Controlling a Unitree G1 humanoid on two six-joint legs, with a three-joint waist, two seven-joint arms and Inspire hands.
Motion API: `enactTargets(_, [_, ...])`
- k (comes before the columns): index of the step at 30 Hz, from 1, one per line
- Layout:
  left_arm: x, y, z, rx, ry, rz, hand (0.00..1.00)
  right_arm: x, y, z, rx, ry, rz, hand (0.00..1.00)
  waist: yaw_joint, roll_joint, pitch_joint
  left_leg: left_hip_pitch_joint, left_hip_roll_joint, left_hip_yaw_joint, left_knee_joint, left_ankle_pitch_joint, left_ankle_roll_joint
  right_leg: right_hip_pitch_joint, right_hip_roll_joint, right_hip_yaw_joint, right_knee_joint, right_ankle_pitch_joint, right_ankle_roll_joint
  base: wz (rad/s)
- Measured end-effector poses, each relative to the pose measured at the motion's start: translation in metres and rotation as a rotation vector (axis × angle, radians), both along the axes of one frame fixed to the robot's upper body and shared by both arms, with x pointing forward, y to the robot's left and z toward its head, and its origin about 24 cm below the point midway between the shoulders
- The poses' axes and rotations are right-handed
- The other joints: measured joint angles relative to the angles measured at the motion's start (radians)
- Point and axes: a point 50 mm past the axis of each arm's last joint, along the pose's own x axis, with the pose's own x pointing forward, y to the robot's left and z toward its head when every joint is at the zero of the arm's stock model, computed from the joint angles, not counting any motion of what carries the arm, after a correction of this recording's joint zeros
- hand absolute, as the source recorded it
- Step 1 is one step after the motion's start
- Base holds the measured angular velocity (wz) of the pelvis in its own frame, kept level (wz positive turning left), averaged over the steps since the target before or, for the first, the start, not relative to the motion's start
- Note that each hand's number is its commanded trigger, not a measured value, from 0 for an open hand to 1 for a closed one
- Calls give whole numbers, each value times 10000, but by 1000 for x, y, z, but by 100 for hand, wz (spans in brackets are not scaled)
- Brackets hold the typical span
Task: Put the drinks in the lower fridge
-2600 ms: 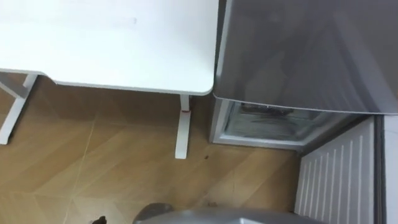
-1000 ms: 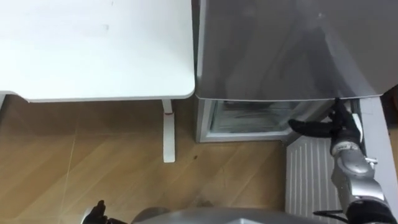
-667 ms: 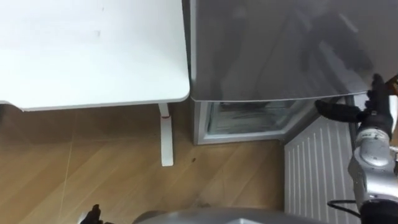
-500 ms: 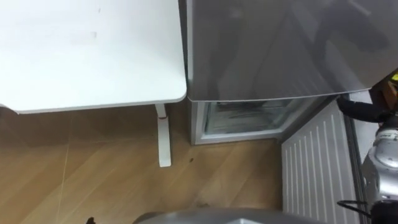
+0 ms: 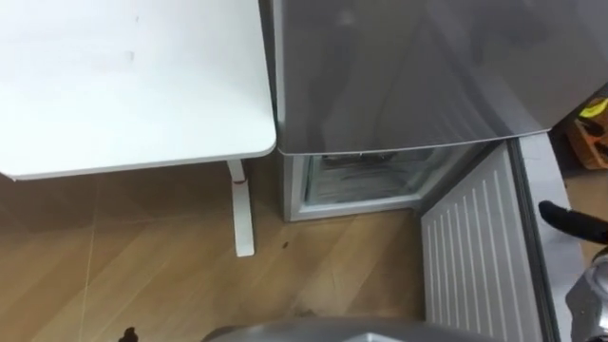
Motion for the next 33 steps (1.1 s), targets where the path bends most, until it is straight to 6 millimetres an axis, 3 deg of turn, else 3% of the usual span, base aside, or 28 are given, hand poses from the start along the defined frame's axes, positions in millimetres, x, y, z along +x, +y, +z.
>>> enactTargets(1, [0, 0, 0, 6, -5, 8, 0, -5, 0, -4, 180, 177, -174, 0, -16, 38, -27, 4, -8, -27, -1, 1, 1, 17, -7, -43, -10, 0, 0, 13])
enactTargets(2, [0, 0, 0, 13, -6, 4, 0, -15, 2, -13, 501, 574, -466, 0, -13, -49, 24, 22, -14, -46, -8, 9, 7, 24, -21, -139, -8, -1, 1, 8])
enactTargets(3, [-1, 0, 0, 7, 18, 9, 0, -21, 2, -16, 566, 723, -622, 0, 7, 48, -25, 33, -18, -41, -12, 9, 7, 42, -25, -138, -6, 0, 1, 0])
enactTargets(6, [-1, 1, 0, 144, 35, 6, 0, -32, 0, -24, 811, 1181, -904, 0, -6, 20, 15, 129, -21, -36, -33, 20, 8, 135, -21, -132, -21, 0, 1, 0])
enactTargets(14, [0, 3, 1, 323, -10, 45, 0, -50, 0, -33, 1691, 1097, -2015, 0, 6, -34, 31, 122, -44, -203, -34, 18, 10, 233, -12, -139, 5, 0, 2, 5])
enactTargets(22, [4, -2, -3, -140, 234, -78, 0, -48, 4, -36, 2430, 456, -1586, 0, 138, 52, -1, 16, 60, -180, 115, 15, 8, 157, 85, 26, -18, 171, 7, -3])
enactTargets(25, [13, -7, -5, -267, 318, -648, 0, -40, 12, -35, 2541, 433, -257, 0, 384, 139, -16, -46, 95, -47, 117, 12, 10, -24, 105, 122, 4, 213, -19, -32])
enactTargets(28, [23, -15, -8, -461, 444, -1341, 0, -19, 31, -31, 3021, -206, 1336, 0, 639, 338, 7, -120, 220, -21, 129, 11, 8, -240, 231, 152, -8, 456, -52, -43])
enactTargets(32, [37, -24, -10, -714, 360, -2174, 0, 7, 86, -30, 4867, -1373, 3642, 0, 732, 400, 8, -341, 273, -51, 206, 61, -53, -493, 312, 144, 1, 555, -191, -14])
enactTargets(33, [41, -35, -12, -951, 278, -2396, 0, 5, 82, -28, 4689, -1580, 3260, 0, 738, 596, 9, -485, 200, -115, 279, 68, -13, -565, 269, 176, -3, 588, -126, 0])
